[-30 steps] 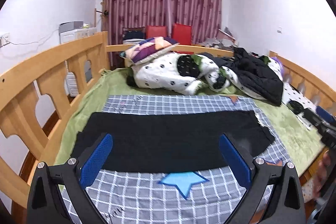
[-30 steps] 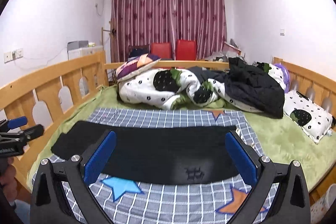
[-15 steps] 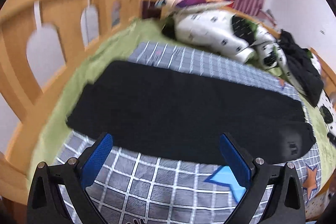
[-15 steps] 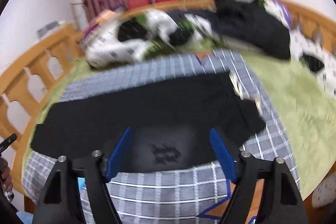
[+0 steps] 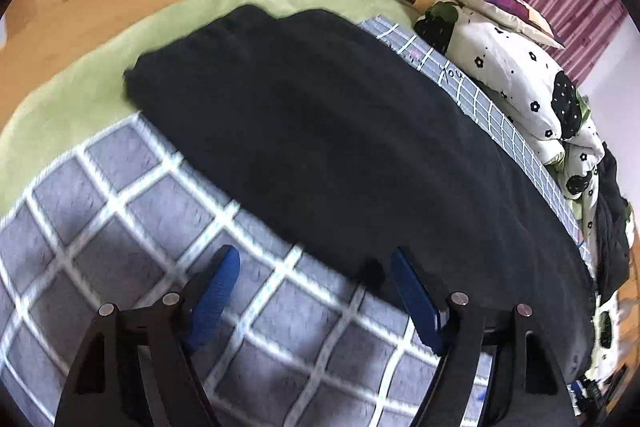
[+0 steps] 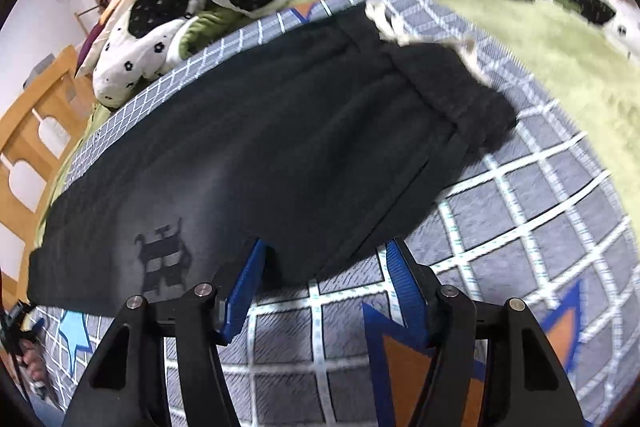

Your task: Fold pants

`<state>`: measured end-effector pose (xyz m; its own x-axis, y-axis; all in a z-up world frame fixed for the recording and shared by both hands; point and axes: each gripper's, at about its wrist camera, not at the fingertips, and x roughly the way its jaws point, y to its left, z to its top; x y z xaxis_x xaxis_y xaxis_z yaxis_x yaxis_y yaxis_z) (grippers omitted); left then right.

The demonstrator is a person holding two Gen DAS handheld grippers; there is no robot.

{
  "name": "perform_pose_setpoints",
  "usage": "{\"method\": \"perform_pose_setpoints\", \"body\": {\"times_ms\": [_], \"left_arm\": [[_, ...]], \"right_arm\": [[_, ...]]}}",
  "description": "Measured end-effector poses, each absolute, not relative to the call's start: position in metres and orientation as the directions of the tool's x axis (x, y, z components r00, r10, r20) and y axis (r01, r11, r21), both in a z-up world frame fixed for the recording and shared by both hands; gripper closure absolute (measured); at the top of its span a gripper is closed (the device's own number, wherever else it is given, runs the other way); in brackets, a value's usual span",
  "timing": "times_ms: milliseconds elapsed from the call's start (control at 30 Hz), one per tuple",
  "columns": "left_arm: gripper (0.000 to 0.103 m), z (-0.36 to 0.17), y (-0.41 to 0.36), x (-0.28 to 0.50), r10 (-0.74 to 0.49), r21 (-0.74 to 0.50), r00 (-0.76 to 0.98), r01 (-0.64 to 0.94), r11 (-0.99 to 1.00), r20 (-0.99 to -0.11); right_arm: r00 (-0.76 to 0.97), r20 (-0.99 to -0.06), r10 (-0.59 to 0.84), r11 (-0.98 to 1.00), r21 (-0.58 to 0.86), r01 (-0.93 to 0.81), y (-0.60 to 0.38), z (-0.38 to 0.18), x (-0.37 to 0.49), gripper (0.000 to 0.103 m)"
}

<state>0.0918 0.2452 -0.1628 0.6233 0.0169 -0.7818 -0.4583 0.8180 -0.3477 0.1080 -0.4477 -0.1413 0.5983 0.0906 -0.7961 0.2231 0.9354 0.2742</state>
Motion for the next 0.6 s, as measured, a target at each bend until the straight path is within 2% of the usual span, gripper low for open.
{"method": "perform_pose_setpoints", "body": {"times_ms": [133,167,200,233,300,433,600], "left_arm": [[0.028,-0.167,0.242,0.122,0.080,-0.252,0.581,-0.467,0.848,-0.810],[0.037,-0.167,0.243,0.126,0.100,-0.228,0.566,-0.479,0.847,-0.818],[0.054,-0.166,0.244,0.131,0.123,-0.201,0.548,-0.493,0.846,-0.828],[0.062,-0.164,0.245,0.135,0.146,-0.170,0.527,-0.505,0.847,-0.838],[0.082,-0.159,0.248,0.141,0.141,-0.157,0.510,-0.498,0.853,-0.849],[0.086,-0.127,0.251,0.139,0.115,-0.197,0.586,-0.441,0.875,-0.802],[0.087,-0.075,0.252,0.154,0.091,-0.262,0.699,-0.382,0.886,-0.710]], "right_arm": [[0.633,-0.770,0.082,0.916,0.308,0.256,-0.449,-0.152,0.123,0.040],[0.639,-0.766,0.075,0.913,0.311,0.265,-0.449,-0.151,0.127,0.041],[0.640,-0.766,0.059,0.910,0.305,0.280,-0.447,-0.150,0.130,0.048],[0.643,-0.765,0.036,0.910,0.292,0.296,-0.446,-0.147,0.133,0.063],[0.638,-0.769,-0.035,0.919,0.226,0.324,-0.443,-0.137,0.139,0.081],[0.682,-0.730,-0.041,0.936,0.212,0.282,-0.435,-0.103,0.142,0.087],[0.762,-0.647,-0.029,0.950,0.218,0.221,-0.423,-0.048,0.150,0.088]]}}
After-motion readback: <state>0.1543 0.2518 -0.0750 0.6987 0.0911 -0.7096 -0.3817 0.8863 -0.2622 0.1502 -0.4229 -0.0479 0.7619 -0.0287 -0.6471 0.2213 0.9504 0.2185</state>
